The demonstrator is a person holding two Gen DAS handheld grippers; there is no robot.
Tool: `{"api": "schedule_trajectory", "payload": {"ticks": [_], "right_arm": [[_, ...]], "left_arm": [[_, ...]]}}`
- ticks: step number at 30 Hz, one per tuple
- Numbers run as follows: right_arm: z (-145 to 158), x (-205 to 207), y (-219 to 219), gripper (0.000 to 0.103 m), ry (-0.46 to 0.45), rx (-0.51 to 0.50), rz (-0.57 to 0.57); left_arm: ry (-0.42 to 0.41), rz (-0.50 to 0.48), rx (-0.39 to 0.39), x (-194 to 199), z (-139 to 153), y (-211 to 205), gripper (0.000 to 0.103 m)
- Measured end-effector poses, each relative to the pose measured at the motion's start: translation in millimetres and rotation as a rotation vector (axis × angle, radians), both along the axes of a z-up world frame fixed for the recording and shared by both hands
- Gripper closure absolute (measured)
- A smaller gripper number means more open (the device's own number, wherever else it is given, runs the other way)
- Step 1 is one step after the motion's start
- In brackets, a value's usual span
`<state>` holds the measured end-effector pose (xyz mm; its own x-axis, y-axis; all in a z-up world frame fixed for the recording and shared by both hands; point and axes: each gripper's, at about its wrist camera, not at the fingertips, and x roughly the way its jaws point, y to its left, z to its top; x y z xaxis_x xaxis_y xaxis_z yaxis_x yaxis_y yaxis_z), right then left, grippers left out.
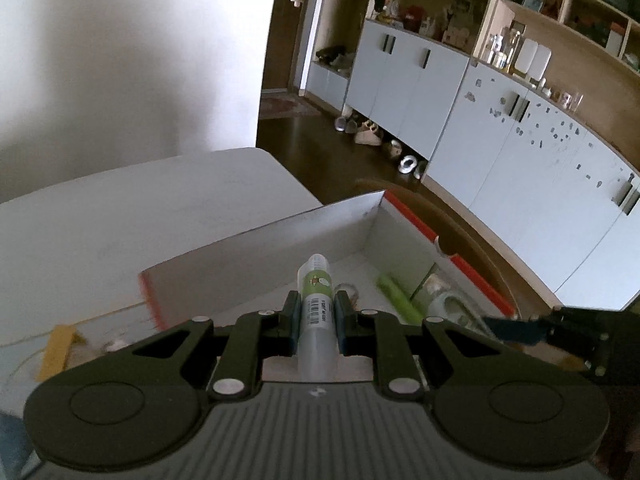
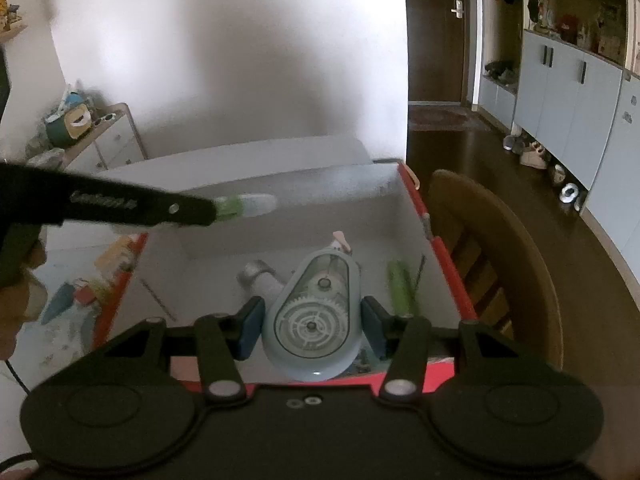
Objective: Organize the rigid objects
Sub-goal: 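Lift and carry the glue stick and tape dispenser with both grippers over the box, then open the right gripper to drop the tape dispenser while the left drops the glue stick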
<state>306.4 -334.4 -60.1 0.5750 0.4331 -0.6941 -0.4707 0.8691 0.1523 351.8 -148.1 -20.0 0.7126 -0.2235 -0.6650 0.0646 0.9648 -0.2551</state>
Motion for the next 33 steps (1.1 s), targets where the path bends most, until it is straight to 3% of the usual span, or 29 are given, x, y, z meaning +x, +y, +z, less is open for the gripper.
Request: {"api": "schedule_trajectory", "payload": {"ticks": [9,18,33], "right_arm": [[-17.7,22.8,-2.7,0.051,0.029,-0.047,0.036],[-29.5,36.5,0.6,0.052,0.060,-0.085,0.094],[-43.1,37.4,14.7,0.051,0.100,-0.148,0.130]], "left_arm": [[0.017,-0.060,0.022,52.8,-17.5,-46.3,0.086],[0.095,-0.097,0.059,95.1,-46.2,-76.5,0.086],[0.223,-0.092,0.059,114.7,-81.1,-80.9,0.086]]}}
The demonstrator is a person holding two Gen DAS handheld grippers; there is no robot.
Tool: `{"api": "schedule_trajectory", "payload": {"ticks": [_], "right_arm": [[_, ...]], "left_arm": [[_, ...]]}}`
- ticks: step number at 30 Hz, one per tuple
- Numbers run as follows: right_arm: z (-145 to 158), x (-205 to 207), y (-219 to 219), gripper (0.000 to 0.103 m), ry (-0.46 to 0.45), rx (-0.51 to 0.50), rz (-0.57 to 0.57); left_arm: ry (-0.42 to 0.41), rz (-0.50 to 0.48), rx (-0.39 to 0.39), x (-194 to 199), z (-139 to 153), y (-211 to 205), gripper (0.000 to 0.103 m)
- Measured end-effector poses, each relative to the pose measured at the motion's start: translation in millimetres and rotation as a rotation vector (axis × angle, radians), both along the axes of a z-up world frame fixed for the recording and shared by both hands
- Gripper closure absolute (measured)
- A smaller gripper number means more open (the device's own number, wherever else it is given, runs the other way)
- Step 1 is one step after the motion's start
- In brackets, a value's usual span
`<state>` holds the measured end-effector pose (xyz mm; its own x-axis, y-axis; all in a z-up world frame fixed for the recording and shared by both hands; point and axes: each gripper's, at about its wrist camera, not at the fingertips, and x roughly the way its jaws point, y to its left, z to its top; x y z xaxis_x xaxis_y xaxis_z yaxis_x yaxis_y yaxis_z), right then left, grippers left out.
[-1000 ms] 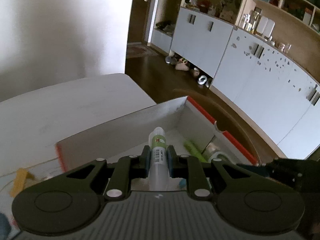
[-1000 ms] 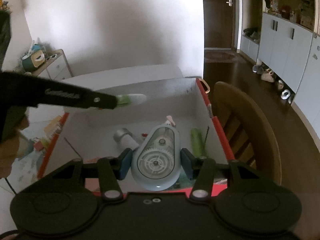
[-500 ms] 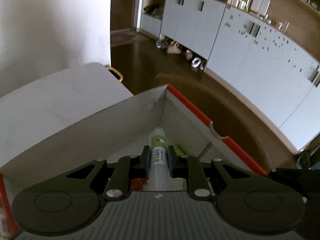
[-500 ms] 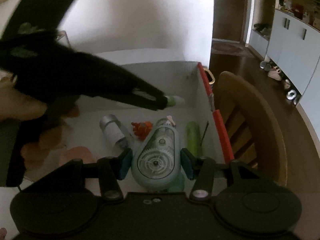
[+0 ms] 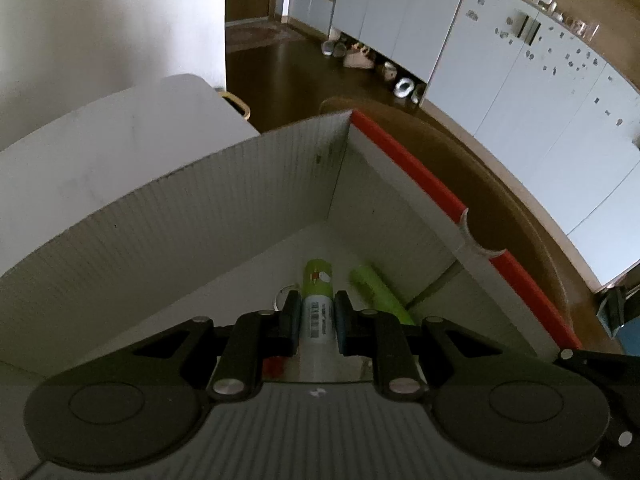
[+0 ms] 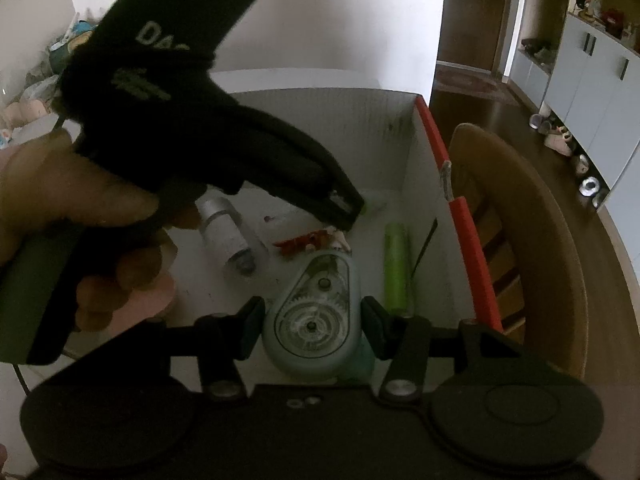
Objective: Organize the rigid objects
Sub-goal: 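Open the right gripper to drop the tape dispenser while the left drops the glue stick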
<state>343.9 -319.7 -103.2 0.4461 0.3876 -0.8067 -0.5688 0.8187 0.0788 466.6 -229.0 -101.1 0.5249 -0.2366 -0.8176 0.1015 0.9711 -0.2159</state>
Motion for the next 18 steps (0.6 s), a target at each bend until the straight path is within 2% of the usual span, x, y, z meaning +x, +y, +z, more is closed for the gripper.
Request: {"api": "schedule_trajectory", "payload": {"ticks": [11,18], "right_arm": [[-5.8,-3.3,5.6,0.051,0.000,-0.031,0.005],[-5.2,-8.3,7.1,0.049,-0.004,-0.031,-0.006]], "left_arm": [[0.091,0.016,0.034,7.1,-10.0,-1.6,0.086],[0.088,0.024,0.044,5.9,-5.5,-1.8,0.085]]}}
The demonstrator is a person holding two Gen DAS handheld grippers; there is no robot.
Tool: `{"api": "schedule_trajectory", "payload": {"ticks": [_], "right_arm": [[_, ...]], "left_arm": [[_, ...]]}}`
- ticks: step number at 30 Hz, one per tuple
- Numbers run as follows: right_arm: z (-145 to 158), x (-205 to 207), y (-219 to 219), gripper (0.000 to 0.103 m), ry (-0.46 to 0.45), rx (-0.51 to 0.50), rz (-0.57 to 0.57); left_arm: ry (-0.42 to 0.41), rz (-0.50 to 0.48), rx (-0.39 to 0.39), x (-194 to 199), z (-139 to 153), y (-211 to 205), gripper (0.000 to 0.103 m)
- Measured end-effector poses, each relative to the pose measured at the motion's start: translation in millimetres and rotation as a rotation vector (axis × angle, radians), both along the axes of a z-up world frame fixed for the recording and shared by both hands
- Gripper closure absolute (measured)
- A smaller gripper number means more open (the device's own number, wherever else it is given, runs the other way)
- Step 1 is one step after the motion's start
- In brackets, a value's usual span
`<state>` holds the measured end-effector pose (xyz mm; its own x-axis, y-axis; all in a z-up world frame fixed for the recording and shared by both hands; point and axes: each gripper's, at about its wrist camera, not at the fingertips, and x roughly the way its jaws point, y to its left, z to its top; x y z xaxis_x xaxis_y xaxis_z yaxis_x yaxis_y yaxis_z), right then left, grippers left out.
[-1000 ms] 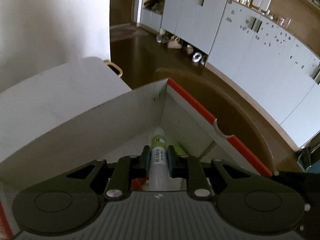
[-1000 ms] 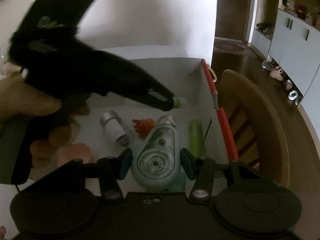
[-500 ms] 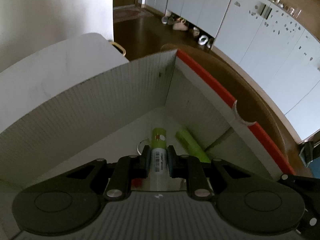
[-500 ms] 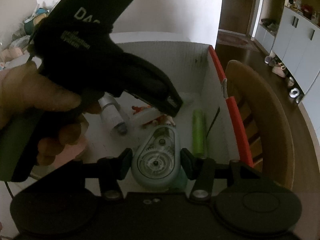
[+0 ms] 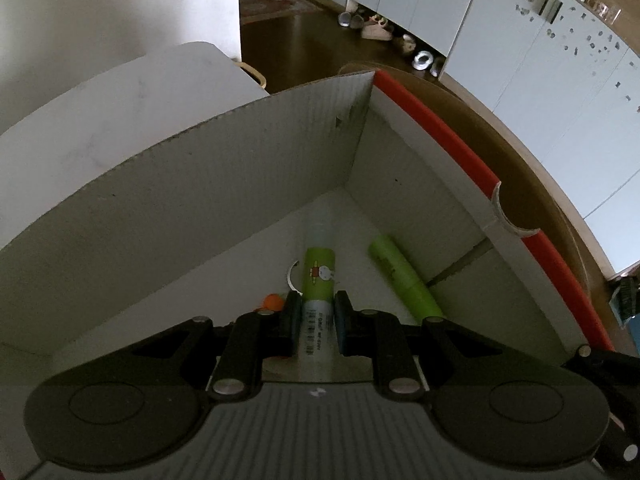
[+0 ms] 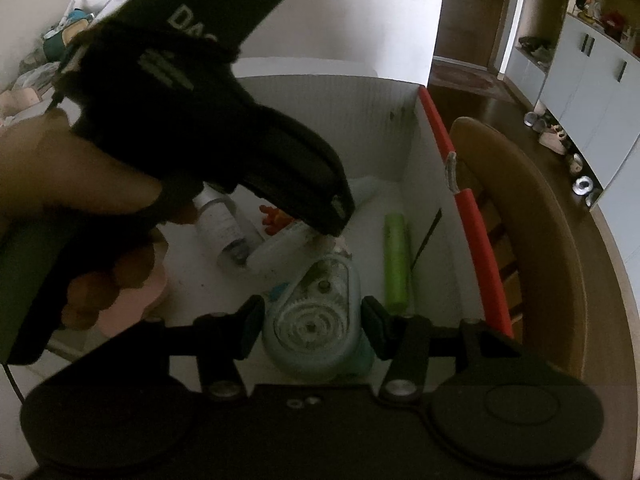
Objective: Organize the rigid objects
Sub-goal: 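Open the right gripper to drop the tape dispenser while the left drops the glue stick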
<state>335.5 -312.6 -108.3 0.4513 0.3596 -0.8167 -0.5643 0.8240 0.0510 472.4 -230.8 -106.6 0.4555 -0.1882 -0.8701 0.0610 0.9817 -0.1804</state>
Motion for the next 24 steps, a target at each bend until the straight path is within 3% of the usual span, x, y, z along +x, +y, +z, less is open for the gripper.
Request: {"api": "schedule_trajectory", "payload": {"ticks": [12,24], "right_arm": [[16.7,-9.1,-9.3,0.035,-0.034,0.014,-0.019],[50.4,-26.8,-17.9,0.032,-0.067,0.079,-0.016]], "left_arm": [[-0.075,0.006,-0.006,-24.6,20.6,14.0,0.085],[-0.189,0.065,-0.013,-65.1,57.0,37.6,0.085]]}}
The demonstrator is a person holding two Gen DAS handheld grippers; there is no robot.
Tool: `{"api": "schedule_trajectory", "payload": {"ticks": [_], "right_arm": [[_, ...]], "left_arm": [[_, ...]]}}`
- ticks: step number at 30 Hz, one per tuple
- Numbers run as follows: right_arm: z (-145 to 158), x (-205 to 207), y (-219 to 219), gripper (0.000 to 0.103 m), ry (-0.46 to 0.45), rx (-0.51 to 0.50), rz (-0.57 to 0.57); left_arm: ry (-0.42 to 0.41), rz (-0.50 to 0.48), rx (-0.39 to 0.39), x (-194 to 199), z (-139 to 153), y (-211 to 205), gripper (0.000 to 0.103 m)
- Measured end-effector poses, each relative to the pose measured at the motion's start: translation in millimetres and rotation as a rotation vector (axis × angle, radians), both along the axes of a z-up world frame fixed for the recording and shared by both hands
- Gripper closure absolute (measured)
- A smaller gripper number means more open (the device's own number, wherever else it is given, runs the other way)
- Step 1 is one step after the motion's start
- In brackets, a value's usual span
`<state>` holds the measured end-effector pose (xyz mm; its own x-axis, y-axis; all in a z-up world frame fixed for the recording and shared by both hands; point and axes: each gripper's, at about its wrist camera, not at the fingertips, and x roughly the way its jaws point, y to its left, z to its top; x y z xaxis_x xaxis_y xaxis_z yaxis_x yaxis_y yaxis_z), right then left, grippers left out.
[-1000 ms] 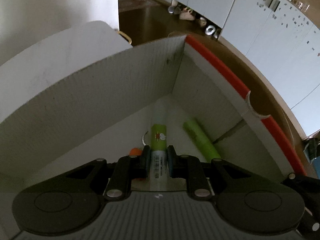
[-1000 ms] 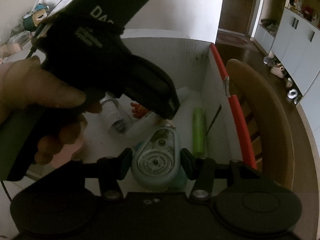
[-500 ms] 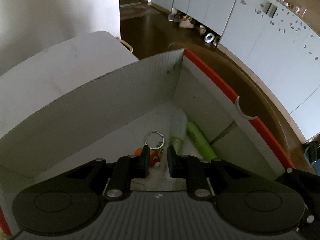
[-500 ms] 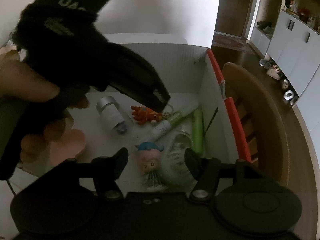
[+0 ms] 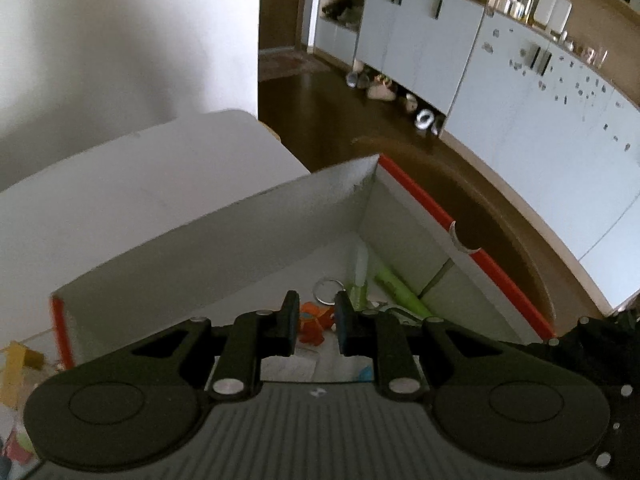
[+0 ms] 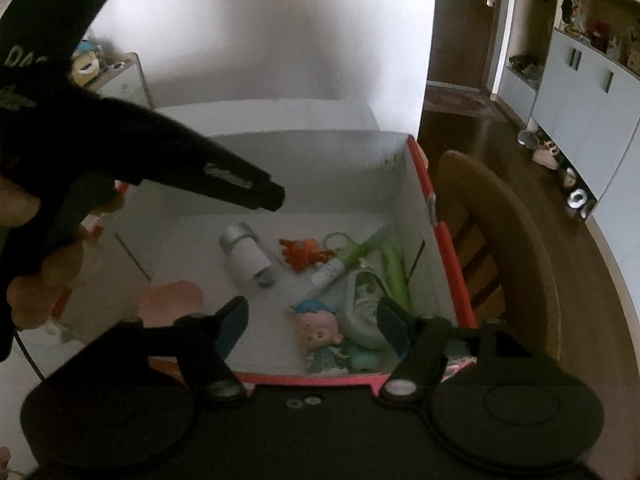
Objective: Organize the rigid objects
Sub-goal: 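Open the right gripper to drop the tape dispenser while the left drops the glue stick, then withdraw both grippers from the box back over the remaining pile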
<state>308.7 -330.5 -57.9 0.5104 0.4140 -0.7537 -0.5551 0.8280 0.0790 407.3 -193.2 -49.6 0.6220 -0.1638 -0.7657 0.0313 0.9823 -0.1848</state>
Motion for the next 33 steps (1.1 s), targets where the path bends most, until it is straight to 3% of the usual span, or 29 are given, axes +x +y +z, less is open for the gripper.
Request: {"api": "schedule_trajectory", "payload": {"ticks": [10,25,26,30,31,33], "right_arm": [[22.1,-8.7,-0.2,0.028,-0.031,0.052,-0.040],[35.6,-74.1,43.1,0.018,-0.076,0.151,-0.126],[36.4,-79.9,50.2,0.018,-0.078,0.156,-0.124],[39.8,-100.4,71.5,0.015,-0.079,0.171,-0.106],[39.6,-104.4,77.1,0.014,-0.077,0.174,-0.102],[39.5,-112.4,88.7,0.013,-0.075,0.183,-0.094]], "left_arm": [[-0.061,0.022,-0.066,-47.1,24.9,32.0,0.085],[-0.106,0.014,-0.082,-134.8,28.2,111.8,0.084],[-0.108,0.015,-0.080,-141.2,27.5,119.0,0.080],[-0.123,0.029,-0.066,-164.8,24.9,144.4,0.042],[-0.132,0.034,-0.056,-170.0,24.9,149.6,0.037],[-0.147,0.032,-0.042,-180.2,24.2,161.1,0.037]]}}
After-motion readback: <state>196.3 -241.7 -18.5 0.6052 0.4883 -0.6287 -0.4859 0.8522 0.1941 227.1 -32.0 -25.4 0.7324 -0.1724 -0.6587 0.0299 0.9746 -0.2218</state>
